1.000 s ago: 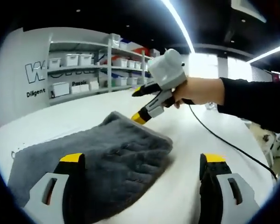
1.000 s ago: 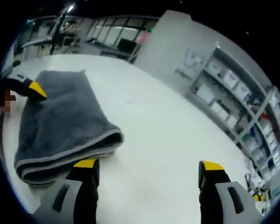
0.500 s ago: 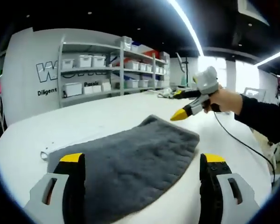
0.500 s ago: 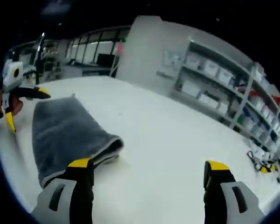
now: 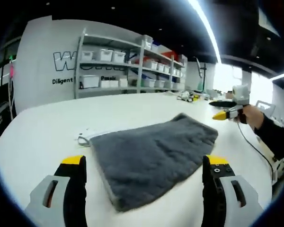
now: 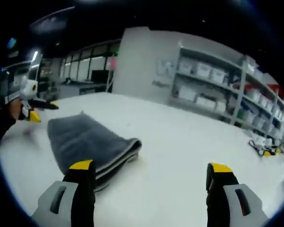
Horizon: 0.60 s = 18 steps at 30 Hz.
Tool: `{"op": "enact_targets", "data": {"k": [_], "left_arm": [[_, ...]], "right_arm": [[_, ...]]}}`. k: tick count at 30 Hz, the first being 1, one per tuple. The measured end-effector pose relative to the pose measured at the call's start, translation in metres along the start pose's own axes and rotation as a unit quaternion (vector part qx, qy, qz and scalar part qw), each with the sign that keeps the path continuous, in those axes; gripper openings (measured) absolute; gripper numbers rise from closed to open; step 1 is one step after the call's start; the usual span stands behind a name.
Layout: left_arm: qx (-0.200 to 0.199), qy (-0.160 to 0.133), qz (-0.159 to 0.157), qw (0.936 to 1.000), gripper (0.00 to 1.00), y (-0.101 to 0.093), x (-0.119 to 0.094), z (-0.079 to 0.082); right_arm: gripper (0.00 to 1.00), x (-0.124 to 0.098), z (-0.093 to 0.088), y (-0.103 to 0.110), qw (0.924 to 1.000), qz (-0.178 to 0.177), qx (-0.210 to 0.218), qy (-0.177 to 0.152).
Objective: Open the folded towel by lifting each exposed corner and separating the folded layers until the towel lies flat within the target outline without major curled edges
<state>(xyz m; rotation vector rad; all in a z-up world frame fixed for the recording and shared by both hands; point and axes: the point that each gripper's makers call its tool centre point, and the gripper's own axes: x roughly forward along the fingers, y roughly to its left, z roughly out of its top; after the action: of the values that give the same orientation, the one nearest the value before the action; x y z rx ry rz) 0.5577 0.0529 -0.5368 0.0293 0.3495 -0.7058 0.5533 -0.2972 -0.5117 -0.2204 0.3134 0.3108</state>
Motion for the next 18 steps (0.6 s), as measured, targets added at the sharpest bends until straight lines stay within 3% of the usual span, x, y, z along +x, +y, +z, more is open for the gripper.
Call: {"op": "enact_targets", "data": {"k": [5,10,13,18], "left_arm": [[-0.017,0.010,0.009,0.9998,0.97,0.011,-0.008,-0.008],[-0.034,0.007,0.011,0.9993,0.96,0.017,-0.011,-0.013],[-0.044,0.005,0.012,0.9989,0.92,0.019,-0.013,-0.012],[-0.049,0.001,0.007,0.9988,0.96,0.017,-0.015,-0.009]], "right_arm": [[0.99,-0.021,0.001,0.003,0.9998,-0.012,0.015,-0.009],[0.99,-0.032,-0.011,-0.005,0.9991,-0.029,0.032,-0.005],[0.99,-0.036,-0.016,-0.007,0.9986,-0.028,0.046,-0.003],[0.99,-0.046,-0.014,-0.008,0.9975,-0.030,0.063,-0.005]]}}
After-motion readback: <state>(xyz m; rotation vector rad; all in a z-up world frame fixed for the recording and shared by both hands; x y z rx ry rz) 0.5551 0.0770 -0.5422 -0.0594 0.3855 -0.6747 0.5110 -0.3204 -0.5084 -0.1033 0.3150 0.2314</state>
